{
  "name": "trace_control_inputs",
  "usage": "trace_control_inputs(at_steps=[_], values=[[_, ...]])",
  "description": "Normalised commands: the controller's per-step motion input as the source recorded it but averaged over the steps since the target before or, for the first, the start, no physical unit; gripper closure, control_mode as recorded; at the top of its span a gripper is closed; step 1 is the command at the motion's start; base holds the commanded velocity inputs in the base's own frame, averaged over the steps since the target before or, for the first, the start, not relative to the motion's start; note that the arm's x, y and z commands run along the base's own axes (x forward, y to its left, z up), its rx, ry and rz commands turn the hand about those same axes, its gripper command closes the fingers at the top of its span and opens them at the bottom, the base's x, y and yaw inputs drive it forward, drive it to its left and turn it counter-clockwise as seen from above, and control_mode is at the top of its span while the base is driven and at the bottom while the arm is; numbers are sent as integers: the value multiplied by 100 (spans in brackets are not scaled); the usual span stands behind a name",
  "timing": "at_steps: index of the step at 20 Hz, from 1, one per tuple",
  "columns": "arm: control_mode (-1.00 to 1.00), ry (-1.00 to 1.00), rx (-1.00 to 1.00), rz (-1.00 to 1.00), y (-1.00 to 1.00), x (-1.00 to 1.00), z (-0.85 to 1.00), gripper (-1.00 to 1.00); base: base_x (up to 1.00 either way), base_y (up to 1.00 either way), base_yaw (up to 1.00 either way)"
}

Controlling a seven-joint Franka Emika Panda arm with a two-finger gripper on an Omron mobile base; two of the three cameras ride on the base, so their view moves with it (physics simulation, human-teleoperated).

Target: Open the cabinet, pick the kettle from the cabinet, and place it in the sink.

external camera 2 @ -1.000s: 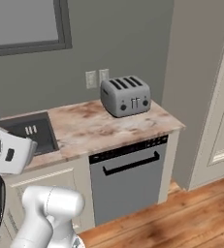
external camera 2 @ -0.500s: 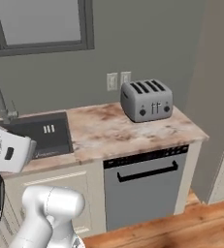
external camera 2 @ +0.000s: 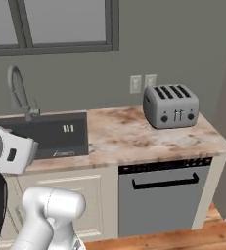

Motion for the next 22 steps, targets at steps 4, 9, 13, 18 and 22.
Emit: trace_control_inputs(at_steps=[4, 9, 13, 18, 22], values=[[100, 0, 0, 0, 0, 0, 0, 100, 1, 0, 26], [100, 0, 0, 0, 0, 0, 0, 100, 0, 0, 23], [100, 0, 0, 0, 0, 0, 0, 100, 0, 0, 10], [100, 0, 0, 0, 0, 0, 0, 100, 0, -2, 5], [-100, -1, 0, 0, 0, 0, -1, 100, 0, 0, 0]])
